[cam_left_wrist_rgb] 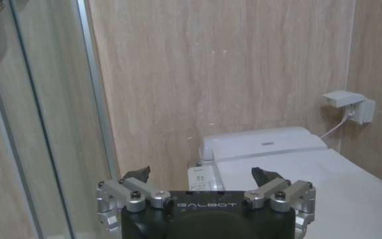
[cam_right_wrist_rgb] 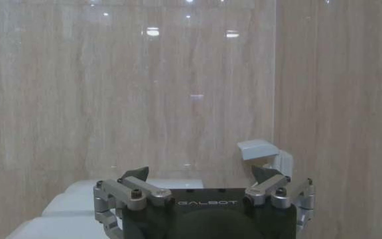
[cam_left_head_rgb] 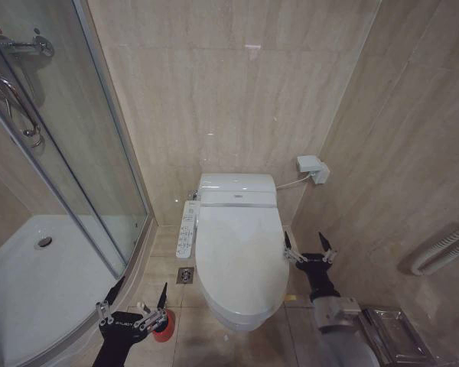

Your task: Open the toilet lid, clean the toilet bowl with a toilet brush, close the toilet lid, and flush.

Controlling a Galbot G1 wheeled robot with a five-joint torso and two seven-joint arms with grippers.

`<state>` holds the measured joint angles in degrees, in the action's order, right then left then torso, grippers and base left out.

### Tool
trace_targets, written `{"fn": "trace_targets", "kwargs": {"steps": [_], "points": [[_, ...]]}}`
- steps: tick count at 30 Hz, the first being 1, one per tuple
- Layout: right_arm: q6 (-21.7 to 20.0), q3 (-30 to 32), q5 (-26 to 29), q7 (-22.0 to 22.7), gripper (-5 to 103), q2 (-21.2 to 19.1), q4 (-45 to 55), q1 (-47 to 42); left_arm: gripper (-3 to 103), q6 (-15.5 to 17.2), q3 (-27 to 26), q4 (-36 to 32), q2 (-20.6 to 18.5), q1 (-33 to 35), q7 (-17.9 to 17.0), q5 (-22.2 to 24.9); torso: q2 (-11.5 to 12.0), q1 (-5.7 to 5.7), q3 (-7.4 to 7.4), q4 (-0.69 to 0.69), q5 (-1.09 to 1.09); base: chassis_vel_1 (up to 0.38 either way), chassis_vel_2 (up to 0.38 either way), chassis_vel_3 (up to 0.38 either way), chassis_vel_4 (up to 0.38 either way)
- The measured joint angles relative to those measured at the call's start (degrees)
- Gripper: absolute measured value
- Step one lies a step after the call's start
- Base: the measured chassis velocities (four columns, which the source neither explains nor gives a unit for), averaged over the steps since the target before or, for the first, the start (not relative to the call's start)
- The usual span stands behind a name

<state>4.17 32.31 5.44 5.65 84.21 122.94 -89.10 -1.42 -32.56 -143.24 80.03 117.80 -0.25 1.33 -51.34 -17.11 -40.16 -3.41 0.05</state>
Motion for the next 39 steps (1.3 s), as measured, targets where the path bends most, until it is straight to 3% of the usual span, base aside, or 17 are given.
{"fn": "trace_targets", "kwargs": {"steps": [12, 23, 25, 39], "points": [[-0.8, 2.0, -0.8, 0.1, 100, 3.7, 11.8, -13.8, 99, 0.0, 0.0, 0.0, 0.0, 0.0, 0.0, 0.0, 0.0, 0.02, 0.00, -0.01, -0.01, 0.000, 0.000, 0.000, 0.000], [0.6, 3.9, -2.8, -1.4, 100, 4.0, 12.9, -13.8, 99, 0.0, 0.0, 0.0, 0.0, 0.0, 0.0, 0.0, 0.0, 0.01, 0.00, 0.01, 0.01, 0.000, 0.000, 0.000, 0.000], [-0.7, 6.1, -2.1, -4.9, 100, 3.5, 13.8, -14.5, 99, 0.0, 0.0, 0.0, 0.0, 0.0, 0.0, 0.0, 0.0, 0.00, 0.00, 0.00, 0.00, 0.000, 0.000, 0.000, 0.000], [-3.3, 6.0, -1.1, -6.7, 100, 4.0, 14.5, -14.8, 99, 0.0, 0.0, 0.0, 0.0, 0.0, 0.0, 0.0, 0.0, 0.00, 0.00, 0.00, 0.00, 0.000, 0.000, 0.000, 0.000]]}}
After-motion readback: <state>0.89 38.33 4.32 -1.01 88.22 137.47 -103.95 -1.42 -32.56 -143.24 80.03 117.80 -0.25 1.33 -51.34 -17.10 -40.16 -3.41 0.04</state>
